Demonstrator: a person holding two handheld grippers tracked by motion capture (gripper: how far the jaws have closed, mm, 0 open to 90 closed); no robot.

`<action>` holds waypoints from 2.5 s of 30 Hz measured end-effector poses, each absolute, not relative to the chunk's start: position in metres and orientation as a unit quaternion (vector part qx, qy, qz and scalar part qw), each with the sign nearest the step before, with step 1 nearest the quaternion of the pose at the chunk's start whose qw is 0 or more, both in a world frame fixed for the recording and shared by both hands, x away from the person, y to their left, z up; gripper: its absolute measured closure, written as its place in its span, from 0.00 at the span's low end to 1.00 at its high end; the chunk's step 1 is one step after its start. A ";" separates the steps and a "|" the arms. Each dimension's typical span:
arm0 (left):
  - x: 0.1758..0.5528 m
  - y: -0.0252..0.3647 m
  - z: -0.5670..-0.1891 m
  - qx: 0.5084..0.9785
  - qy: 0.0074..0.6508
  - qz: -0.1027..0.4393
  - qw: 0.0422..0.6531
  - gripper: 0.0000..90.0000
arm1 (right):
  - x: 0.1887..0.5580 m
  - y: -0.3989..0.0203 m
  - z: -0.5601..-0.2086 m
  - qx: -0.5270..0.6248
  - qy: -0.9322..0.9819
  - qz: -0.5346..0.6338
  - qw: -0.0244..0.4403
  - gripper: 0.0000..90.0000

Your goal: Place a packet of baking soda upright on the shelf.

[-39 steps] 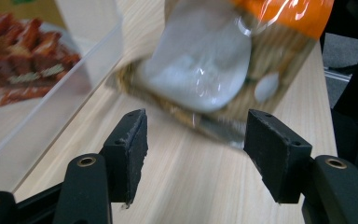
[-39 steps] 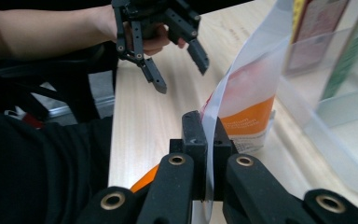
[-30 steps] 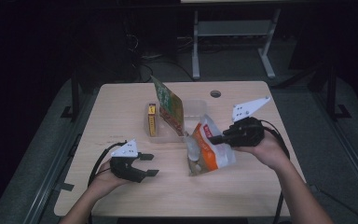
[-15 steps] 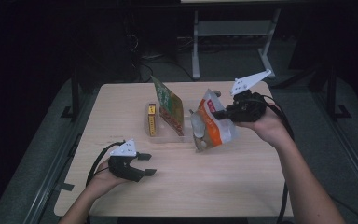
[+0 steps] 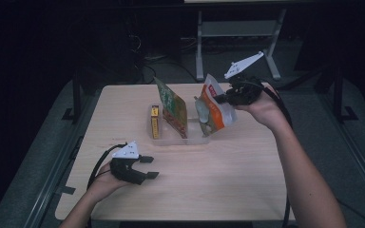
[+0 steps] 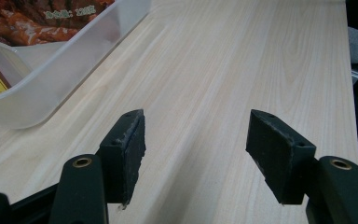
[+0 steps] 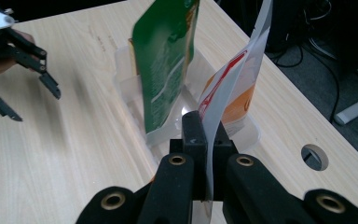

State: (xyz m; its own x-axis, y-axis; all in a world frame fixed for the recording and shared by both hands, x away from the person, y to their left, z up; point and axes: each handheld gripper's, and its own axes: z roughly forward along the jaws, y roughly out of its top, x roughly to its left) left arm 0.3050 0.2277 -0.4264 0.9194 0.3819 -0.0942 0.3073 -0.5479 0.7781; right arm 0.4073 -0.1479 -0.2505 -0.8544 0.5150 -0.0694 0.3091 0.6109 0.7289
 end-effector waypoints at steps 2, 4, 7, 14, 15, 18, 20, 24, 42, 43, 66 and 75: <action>0.305 0.228 -0.427 0.878 0.197 0.043 0.433 0.41 | 0.412 -0.147 -0.252 0.234 0.888 0.369 0.142 1.00; 0.305 0.228 -0.426 0.879 0.196 0.044 0.432 0.41 | 0.415 -0.146 -0.253 0.239 0.890 0.361 0.147 1.00; 0.305 0.228 -0.427 0.879 0.197 0.042 0.432 0.41 | 0.420 -0.145 -0.256 0.241 0.892 0.348 0.157 1.00; 0.306 0.227 -0.427 0.882 0.197 0.039 0.426 0.41 | 0.428 -0.139 -0.262 0.245 0.898 0.325 0.166 1.00; 0.306 0.227 -0.427 0.882 0.197 0.038 0.426 0.41 | 0.429 -0.137 -0.263 0.245 0.899 0.323 0.165 1.00; 0.306 0.227 -0.428 0.882 0.197 0.037 0.426 0.41 | 0.432 -0.132 -0.265 0.245 0.903 0.311 0.165 1.00; 0.306 0.227 -0.428 0.882 0.198 0.036 0.426 0.40 | 0.434 -0.129 -0.267 0.245 0.905 0.309 0.163 1.00; 0.306 0.227 -0.429 0.883 0.197 0.035 0.424 0.40 | 0.438 -0.124 -0.271 0.249 0.906 0.302 0.160 1.00; 0.305 0.226 -0.431 0.886 0.191 0.033 0.420 0.37 | 0.451 -0.113 -0.285 0.259 0.910 0.290 0.147 1.00; 0.305 0.225 -0.431 0.887 0.190 0.033 0.420 0.37 | 0.452 -0.113 -0.285 0.259 0.910 0.287 0.147 1.00; 0.305 0.223 -0.433 0.891 0.185 0.026 0.413 0.36 | 0.457 -0.113 -0.298 0.288 0.899 0.303 0.131 0.92; 0.304 0.222 -0.433 0.891 0.186 0.024 0.413 0.36 | 0.438 -0.131 -0.300 0.292 0.892 0.320 0.130 0.88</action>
State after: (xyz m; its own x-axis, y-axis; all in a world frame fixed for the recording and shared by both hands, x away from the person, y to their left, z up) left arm 0.3042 0.2222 -0.4329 0.9299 0.3509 -0.1101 0.3110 -0.5904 0.7448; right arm 0.4384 -0.1308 -0.3003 -0.7951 0.6048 -0.0448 0.4383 0.6241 0.6468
